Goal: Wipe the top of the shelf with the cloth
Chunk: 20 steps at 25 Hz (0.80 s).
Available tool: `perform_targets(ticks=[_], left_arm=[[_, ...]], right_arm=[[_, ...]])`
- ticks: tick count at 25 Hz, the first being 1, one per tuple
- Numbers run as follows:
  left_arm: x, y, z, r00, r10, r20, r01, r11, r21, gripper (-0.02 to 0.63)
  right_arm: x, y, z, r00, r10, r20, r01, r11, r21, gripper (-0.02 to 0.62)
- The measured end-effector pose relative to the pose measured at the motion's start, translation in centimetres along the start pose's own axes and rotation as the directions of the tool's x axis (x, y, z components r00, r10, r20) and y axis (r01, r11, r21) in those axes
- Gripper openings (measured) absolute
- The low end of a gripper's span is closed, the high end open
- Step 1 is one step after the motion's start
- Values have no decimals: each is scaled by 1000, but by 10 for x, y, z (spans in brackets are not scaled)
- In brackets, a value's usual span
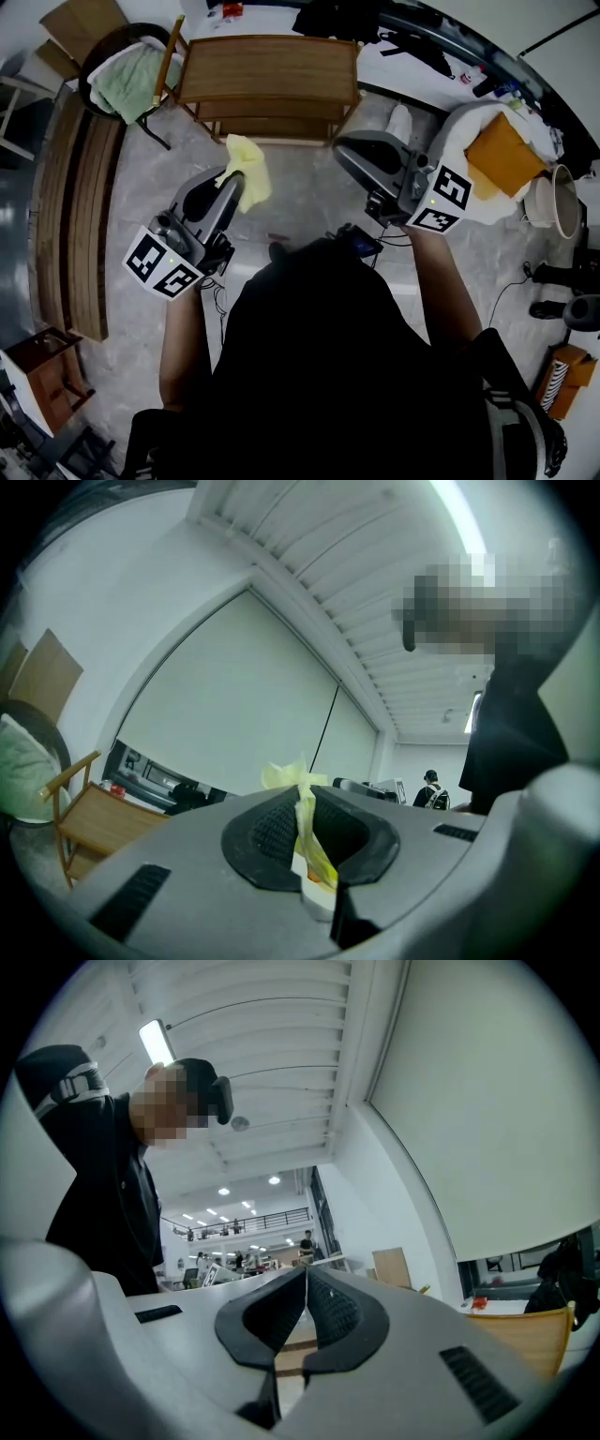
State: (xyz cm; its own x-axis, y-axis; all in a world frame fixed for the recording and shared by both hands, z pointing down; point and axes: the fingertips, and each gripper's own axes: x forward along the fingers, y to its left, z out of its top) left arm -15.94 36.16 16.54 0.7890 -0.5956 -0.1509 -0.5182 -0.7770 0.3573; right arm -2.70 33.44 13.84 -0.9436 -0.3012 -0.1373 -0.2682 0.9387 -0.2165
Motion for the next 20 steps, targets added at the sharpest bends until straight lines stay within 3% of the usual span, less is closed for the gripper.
perform_targets(ticks=[6, 12, 16, 20], left_arm=[[10, -32, -17, 998, -11, -54, 10, 1000, -16, 28], [36, -79, -52, 991, -61, -122, 56, 998, -43, 28], [48, -113, -77, 986, -78, -149, 75, 997, -27, 28], [75, -169, -113, 973, -133, -187, 125, 991, -53, 28]], right_arm=[[-18, 18, -13, 1000, 30, -3, -30, 999, 30, 26], [-70, 35, -22, 1000, 24, 0, -24, 997, 70, 25], [-100, 47, -32, 999, 50, -2, -50, 997, 55, 25], [-152, 62, -47, 997, 78, 9, -79, 991, 107, 25]])
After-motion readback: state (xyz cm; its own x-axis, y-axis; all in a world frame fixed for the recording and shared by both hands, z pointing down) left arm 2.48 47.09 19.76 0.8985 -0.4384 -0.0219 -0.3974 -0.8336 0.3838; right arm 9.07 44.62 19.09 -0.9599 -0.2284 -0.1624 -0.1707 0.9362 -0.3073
